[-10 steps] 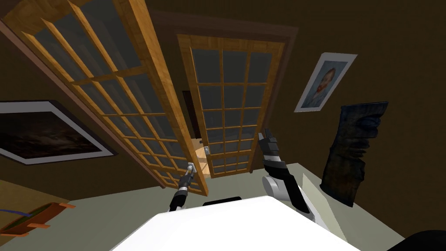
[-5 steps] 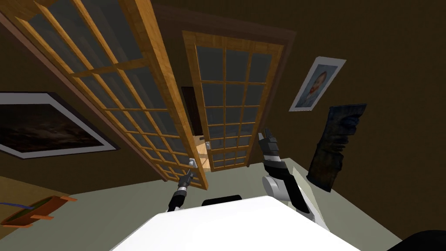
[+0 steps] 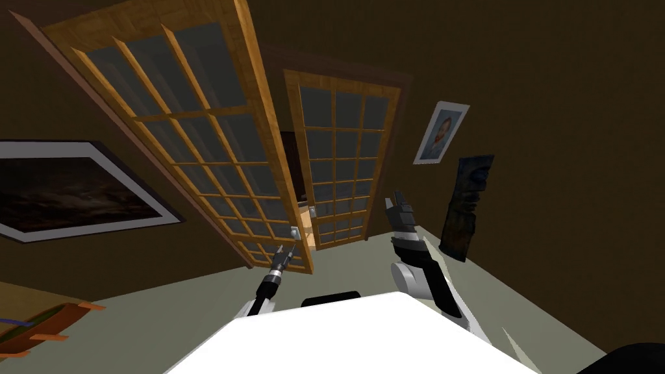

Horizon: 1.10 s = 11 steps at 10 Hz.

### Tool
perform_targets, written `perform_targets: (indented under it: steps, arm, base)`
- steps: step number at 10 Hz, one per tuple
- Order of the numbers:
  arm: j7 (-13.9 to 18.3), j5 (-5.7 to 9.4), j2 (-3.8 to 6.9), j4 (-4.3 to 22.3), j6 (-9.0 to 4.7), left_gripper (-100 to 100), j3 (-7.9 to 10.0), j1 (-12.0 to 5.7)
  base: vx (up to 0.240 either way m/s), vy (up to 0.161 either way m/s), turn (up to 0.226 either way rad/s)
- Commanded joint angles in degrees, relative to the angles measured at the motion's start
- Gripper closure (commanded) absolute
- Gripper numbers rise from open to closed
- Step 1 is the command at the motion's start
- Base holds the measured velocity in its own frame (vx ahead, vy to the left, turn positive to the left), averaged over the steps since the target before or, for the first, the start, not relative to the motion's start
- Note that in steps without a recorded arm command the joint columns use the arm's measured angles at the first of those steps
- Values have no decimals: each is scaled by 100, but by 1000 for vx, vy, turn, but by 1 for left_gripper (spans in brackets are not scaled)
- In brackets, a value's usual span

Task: Pull the door open

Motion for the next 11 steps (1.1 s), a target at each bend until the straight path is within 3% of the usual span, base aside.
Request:
perform_targets:
  steps: [1,2,4,5,6,7,10,11]
  arm:
    - [-4,-38,43,167,-110,-100,-40,-127]
    - [-4,-38,43,167,-110,-100,-40,-127]
    - [50,-182,124,99,-189,-100,-209,-197]
    - [29,-149,113,160,-198,-100,-170,-207]
    - [104,-99,235,201,-275,-100,-106,-152]
    - [124,-82,270,215,-296,-100,-85,-135]
    - [261,30,509,310,-441,-100,58,-25]
    - [261,30,509,310,-441,-100,58,-25]
  base:
    - [-138,108,-43]
    - [-50,43,21]
    - [-163,112,-96]
    - [-89,49,-27]
    - [102,-55,-166]
    - [156,-84,-137]
    - [202,-89,-128]
    - [158,-29,-51]
